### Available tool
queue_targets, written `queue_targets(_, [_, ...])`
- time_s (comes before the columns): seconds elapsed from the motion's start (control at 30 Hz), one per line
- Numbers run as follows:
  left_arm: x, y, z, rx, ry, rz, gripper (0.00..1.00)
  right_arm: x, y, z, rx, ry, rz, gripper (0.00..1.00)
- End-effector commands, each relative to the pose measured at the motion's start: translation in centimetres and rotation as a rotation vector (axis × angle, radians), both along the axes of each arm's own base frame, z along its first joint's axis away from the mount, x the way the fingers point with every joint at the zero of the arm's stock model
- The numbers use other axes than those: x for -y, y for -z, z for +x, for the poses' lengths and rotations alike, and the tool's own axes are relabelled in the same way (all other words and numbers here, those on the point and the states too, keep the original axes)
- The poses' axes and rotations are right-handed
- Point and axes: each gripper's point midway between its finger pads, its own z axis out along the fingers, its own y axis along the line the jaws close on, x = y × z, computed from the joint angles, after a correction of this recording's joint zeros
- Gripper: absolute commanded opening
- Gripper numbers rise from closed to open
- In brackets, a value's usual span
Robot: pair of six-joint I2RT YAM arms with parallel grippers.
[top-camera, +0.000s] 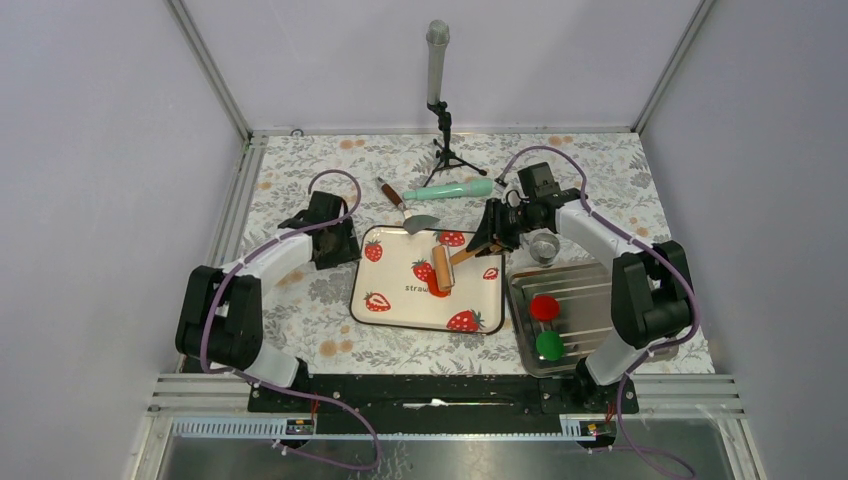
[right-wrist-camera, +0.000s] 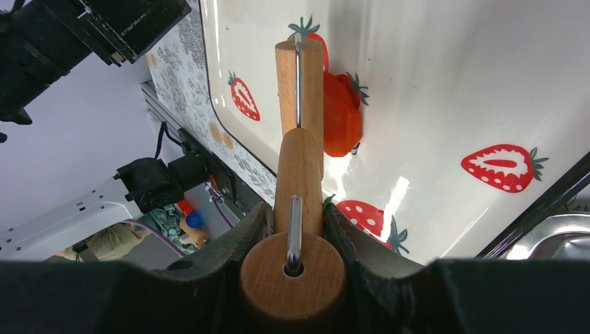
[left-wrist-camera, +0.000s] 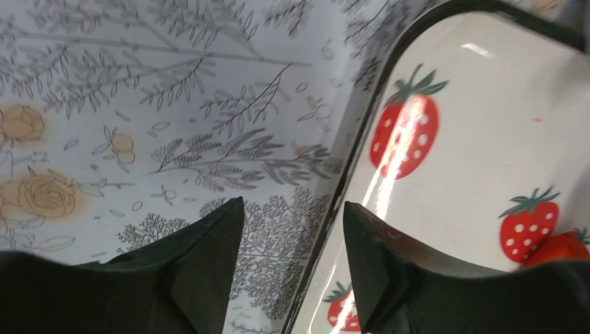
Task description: Roll out the dumpling wrappers from the dough
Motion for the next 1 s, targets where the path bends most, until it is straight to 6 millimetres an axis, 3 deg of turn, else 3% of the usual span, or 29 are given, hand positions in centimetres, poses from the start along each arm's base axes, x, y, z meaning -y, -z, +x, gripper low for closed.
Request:
queue_targets(0.0, [1.1, 1.1, -0.6, -0.032, -0.009, -0.102, 0.58, -0.6, -0.5, 0.0, 0.008, -0.011, 0.027, 0.0])
queue_targets(0.1, [3.0, 1.7, -1.7, -0.055, 0.046, -0.209, 0.55, -0.5, -0.2, -0.3, -0.004, -0.017, 0.021, 0.0])
queue_targets(0.27, [1.8, 3.1, -2.6, -0.087, -0.01, -0.162, 0.49, -0.2, 0.6, -1.0, -0.023, -0.023, 0.002, 0.0])
queue_targets(0.33, [1.4, 3.6, -3.0, -0.108, -0.03, -0.15, 0.42, -0.1, 0.8, -1.3, -0.031, -0.022, -0.005, 0.0])
queue_targets(0.5, [1.2, 3.7, -3.2, -0.121, -0.065, -0.146, 0.1, 0.4, 1.2, -1.2, -0.022, -0.009, -0.034, 0.0])
queue_targets(0.6, [1.2, 3.8, -3.6, -0.13, -0.083, -0.157, 0.0, 0.5, 1.6, -1.1, -0.02, -0.003, -0.048, 0.0])
queue_targets(0.83, [1.3, 3.9, -4.2, -0.136, -0.095, -0.174, 0.0, 0.6, 2.3, -1.0, -0.023, 0.001, -0.068, 0.0])
queue_targets(0.97, [1.4, 3.9, -4.3, -0.132, -0.097, -0.181, 0.0, 1.5, 3.9, -1.1, -0.023, 0.008, -0.167, 0.0])
